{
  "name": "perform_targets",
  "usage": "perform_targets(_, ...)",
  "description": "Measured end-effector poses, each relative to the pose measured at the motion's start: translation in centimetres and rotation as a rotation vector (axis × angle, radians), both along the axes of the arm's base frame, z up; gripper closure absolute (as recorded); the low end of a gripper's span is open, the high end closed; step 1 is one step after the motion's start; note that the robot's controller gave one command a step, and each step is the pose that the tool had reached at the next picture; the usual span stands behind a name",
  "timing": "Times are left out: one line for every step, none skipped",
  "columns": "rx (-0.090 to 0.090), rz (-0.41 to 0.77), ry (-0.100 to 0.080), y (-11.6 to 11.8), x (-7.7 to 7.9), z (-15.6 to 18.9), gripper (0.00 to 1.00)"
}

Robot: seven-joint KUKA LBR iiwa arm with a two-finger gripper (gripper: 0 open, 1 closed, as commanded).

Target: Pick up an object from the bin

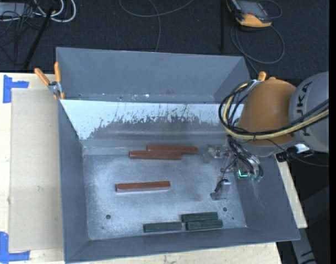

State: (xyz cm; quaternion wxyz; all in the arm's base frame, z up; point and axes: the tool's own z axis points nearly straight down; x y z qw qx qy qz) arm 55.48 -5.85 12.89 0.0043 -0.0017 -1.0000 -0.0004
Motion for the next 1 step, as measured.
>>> perform_targets(0.004, 0.19, -0.003, 11.59, -2.09, -6.14, 0.0)
